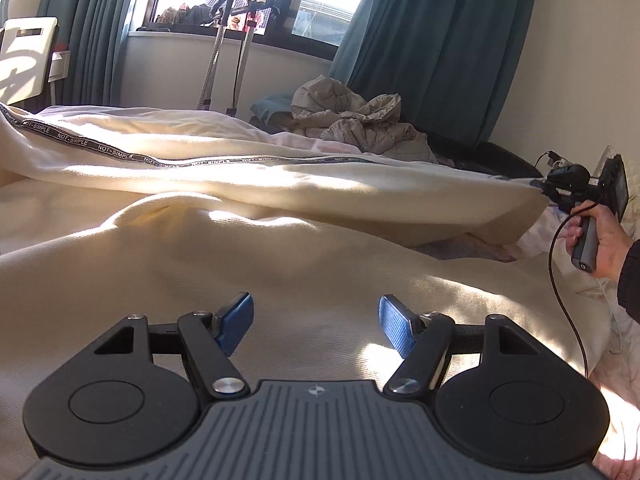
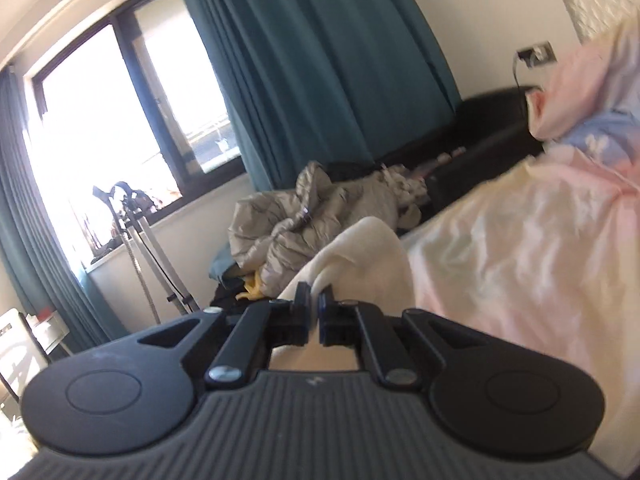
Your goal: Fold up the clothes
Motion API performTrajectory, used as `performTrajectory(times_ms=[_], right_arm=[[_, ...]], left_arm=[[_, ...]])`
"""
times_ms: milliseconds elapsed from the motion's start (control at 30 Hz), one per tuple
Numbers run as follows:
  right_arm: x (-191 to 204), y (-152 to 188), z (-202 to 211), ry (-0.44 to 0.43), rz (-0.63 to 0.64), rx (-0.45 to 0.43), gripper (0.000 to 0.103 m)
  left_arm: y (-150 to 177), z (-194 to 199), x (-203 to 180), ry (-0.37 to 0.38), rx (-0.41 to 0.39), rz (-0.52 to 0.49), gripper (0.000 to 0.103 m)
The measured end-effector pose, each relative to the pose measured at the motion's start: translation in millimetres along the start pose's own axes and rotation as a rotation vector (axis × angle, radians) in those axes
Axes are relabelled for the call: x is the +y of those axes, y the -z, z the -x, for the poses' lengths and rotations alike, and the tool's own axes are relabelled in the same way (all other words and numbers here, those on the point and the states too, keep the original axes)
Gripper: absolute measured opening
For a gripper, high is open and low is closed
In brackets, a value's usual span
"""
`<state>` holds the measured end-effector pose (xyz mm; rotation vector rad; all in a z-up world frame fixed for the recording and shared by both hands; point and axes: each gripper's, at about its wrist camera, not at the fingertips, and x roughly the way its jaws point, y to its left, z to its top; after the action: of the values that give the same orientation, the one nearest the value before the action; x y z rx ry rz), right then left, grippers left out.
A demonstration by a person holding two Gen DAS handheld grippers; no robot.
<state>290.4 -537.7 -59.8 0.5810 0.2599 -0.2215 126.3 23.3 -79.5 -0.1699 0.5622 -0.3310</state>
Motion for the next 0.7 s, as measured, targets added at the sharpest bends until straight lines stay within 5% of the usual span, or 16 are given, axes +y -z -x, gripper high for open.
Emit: performTrajectory(times_ms=[100, 267, 500, 700], right_arm=[[-55, 35, 9, 0.074, -0.190, 0.108, 0.005], [-84, 67, 32, 0.104, -0.346, 0.147, 0.005], [-57, 77, 32, 0.186, -0.148, 0.167, 0.013], [-19, 83, 81, 0.222, 0.011, 0.213, 0.022]], left_arm=[[0, -2, 4, -0.006, 0.012, 0.032, 0.073], [0, -5, 8, -0.010, 0.020, 0.053, 0.073], [-3, -9, 5, -0.034, 0.032, 0.026, 0.073], [-4, -3, 3, -0.038, 0.040, 0.020, 0.074]])
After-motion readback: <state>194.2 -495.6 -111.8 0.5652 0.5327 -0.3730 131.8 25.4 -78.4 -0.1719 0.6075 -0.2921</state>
